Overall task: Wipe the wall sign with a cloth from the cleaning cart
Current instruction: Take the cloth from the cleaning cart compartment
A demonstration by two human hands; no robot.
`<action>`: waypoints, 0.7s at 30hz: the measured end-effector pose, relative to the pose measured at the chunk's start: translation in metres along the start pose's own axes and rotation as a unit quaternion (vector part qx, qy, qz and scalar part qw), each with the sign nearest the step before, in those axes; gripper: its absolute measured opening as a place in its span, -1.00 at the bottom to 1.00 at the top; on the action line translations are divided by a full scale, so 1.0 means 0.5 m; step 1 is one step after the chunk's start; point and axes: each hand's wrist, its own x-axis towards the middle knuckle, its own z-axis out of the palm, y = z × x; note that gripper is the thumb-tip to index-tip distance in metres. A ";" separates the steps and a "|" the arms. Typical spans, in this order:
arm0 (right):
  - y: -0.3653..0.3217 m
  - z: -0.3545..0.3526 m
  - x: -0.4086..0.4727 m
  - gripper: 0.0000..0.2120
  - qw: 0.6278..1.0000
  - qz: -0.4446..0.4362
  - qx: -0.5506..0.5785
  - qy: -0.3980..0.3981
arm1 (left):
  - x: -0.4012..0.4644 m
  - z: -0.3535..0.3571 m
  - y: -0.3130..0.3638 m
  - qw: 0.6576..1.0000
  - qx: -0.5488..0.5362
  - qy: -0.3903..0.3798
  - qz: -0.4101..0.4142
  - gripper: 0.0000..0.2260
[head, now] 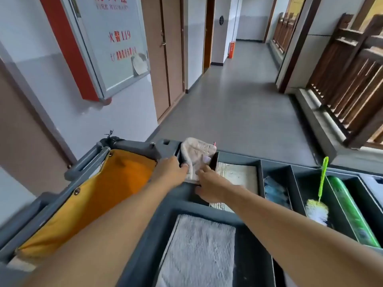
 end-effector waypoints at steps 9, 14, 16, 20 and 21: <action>0.076 0.026 0.111 -0.74 0.993 -0.058 -0.092 0.036 | 0.127 0.112 0.032 0.998 0.004 0.052 -0.043 -0.73; 0.108 0.058 0.144 -0.75 0.981 -0.110 -0.101 0.123 | 0.175 0.154 0.046 0.989 0.002 0.118 -0.086 -0.74; 0.112 0.070 0.156 -0.74 0.976 -0.117 -0.111 0.150 | 0.186 0.159 0.052 0.987 0.016 0.114 -0.109 -0.78; 0.118 0.070 0.165 -0.71 0.973 -0.125 -0.115 0.158 | 0.196 0.156 0.060 0.983 -0.024 0.105 -0.149 -0.74; 0.117 0.068 0.165 -0.71 0.974 -0.125 -0.112 0.152 | 0.195 0.151 0.062 0.981 -0.048 0.101 -0.156 -0.74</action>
